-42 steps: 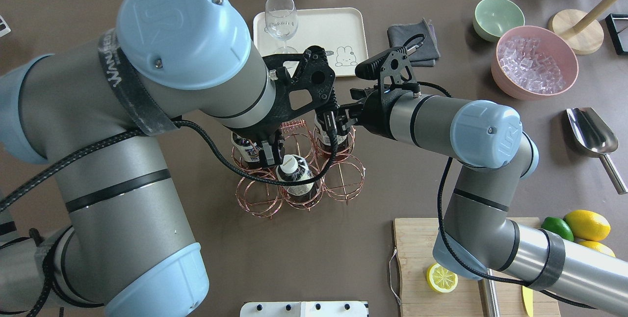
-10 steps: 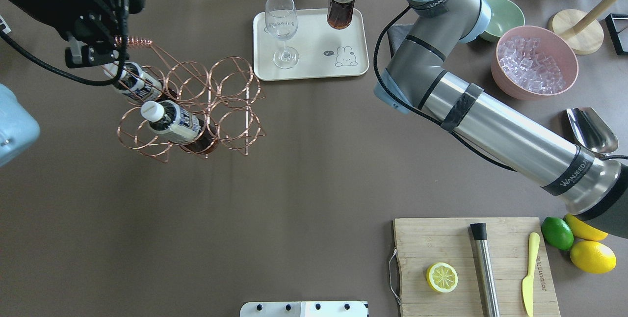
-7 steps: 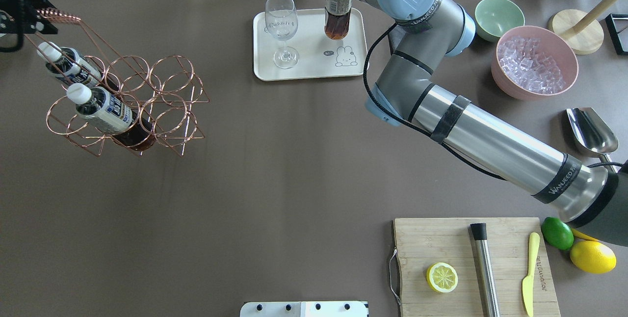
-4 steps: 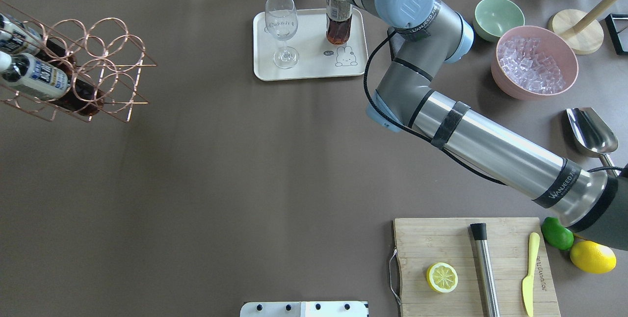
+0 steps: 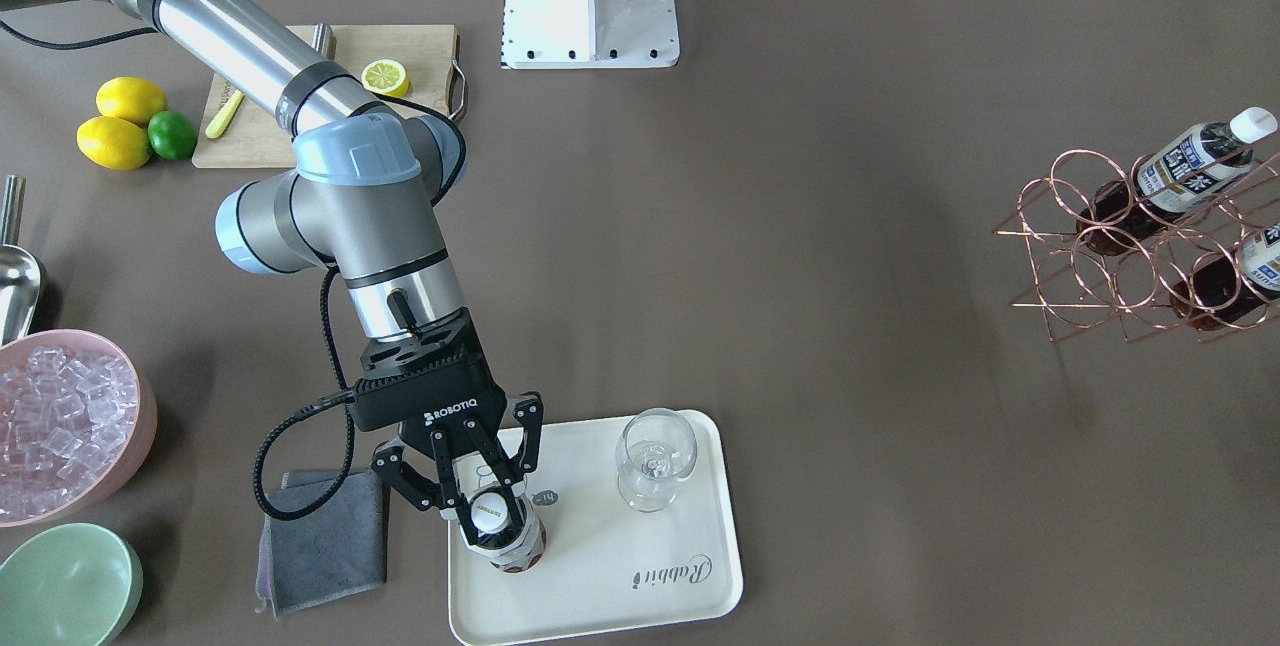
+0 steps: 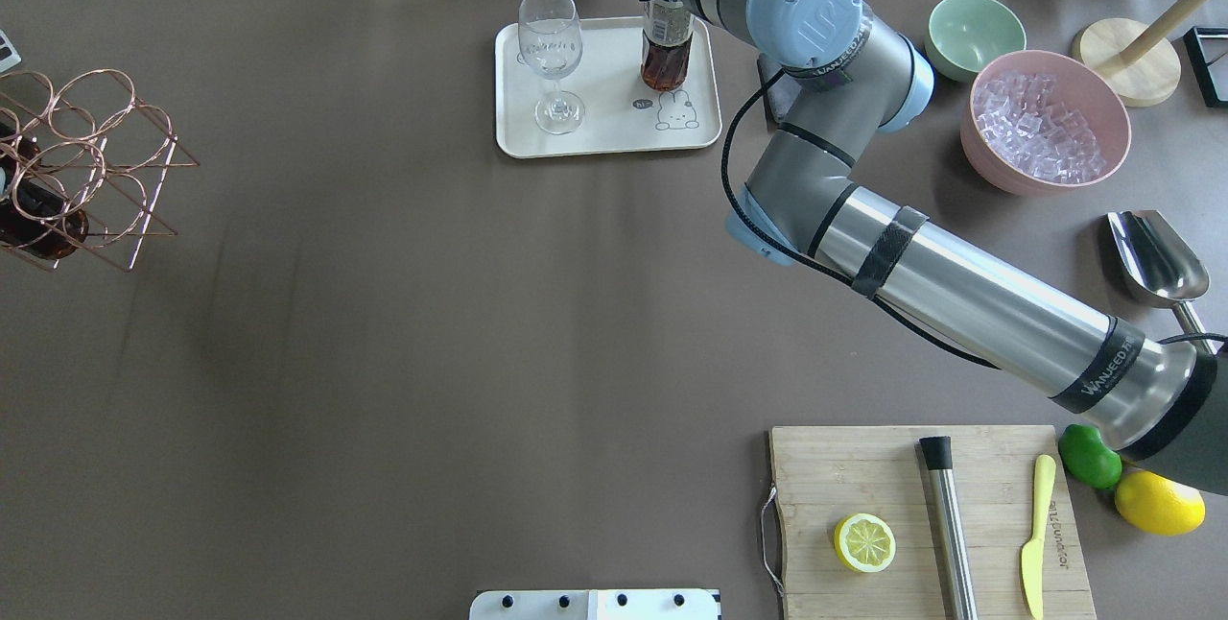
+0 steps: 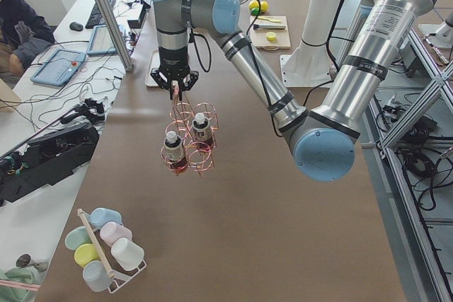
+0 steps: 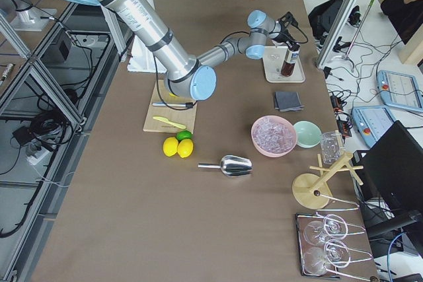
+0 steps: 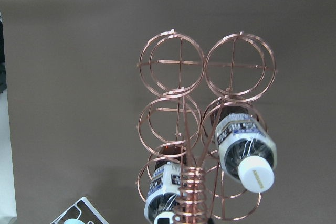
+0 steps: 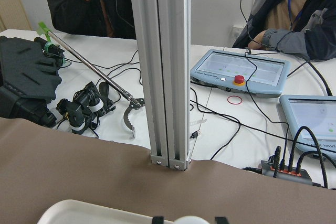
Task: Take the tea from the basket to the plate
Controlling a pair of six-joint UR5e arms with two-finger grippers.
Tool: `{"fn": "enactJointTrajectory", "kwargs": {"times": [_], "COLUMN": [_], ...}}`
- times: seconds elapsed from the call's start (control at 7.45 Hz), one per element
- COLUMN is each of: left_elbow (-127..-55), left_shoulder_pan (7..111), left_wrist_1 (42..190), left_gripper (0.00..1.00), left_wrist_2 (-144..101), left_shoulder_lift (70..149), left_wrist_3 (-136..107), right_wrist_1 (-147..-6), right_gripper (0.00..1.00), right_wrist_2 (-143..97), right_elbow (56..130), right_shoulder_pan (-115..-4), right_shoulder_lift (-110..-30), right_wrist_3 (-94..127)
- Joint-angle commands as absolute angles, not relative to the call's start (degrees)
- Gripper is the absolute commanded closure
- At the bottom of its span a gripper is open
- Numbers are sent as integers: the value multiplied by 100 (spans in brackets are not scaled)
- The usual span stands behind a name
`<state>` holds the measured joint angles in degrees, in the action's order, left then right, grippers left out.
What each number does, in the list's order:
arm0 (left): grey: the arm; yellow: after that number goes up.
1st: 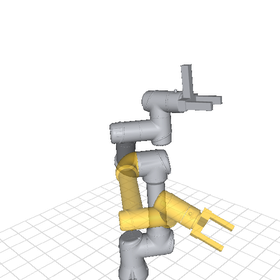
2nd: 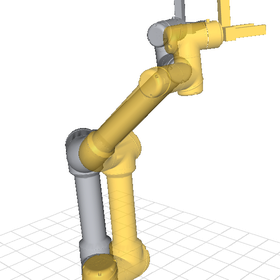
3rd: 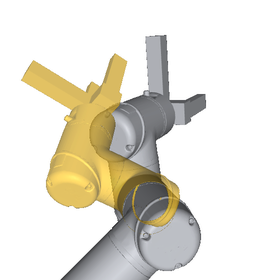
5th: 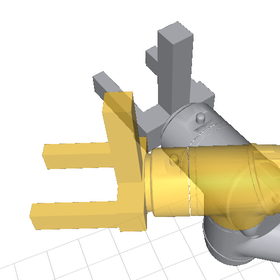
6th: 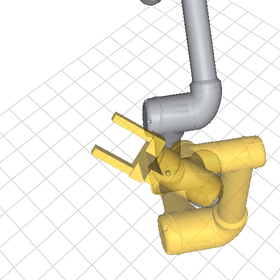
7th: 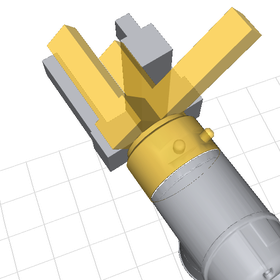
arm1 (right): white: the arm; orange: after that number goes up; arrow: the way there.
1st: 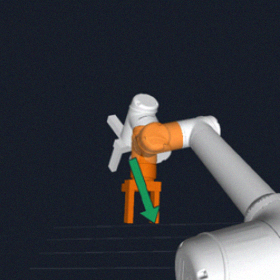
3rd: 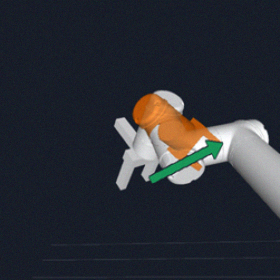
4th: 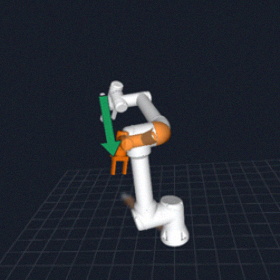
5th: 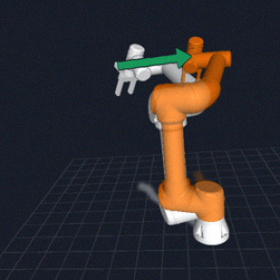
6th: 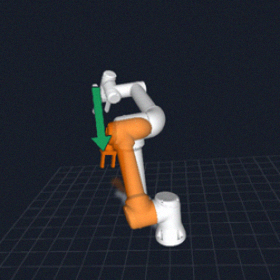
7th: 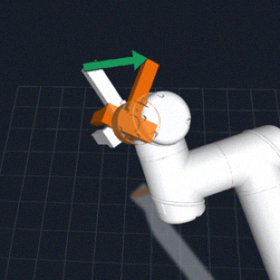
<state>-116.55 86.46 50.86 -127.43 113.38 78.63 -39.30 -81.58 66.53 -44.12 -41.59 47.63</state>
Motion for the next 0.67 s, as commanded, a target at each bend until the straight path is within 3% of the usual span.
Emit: {"fn": "enactJointTrajectory", "kwargs": {"times": [0.0, 0.13, 0.27, 0.54], "left_elbow": [-10955, -10507, -10181, -9514], "left_shoulder_pan": [8912, 8982, 9000, 9000], "left_wrist_1": [6392, 6720, 6985, 7765], "left_gripper": [100, 100, 100, 100], "left_wrist_2": [-12735, -12753, -12736, -12735], "left_shoulder_lift": [10690, 10696, 10731, 10714], "left_wrist_3": [8145, 8391, 8541, 8543], "right_wrist_1": [-3911, -3902, -3754, -3762], "right_gripper": [34, 13, 1, 1], "right_wrist_2": [-8156, -8156, -8104, -8103], "right_elbow": [6653, 6662, 6671, 6697], "right_shoulder_pan": [-4412, -4386, -4377, -4386], "right_shoulder_lift": [-4175, -4201, -4262, -4219], "right_wrist_3": [4764, 4764, 4764, 4781]}}
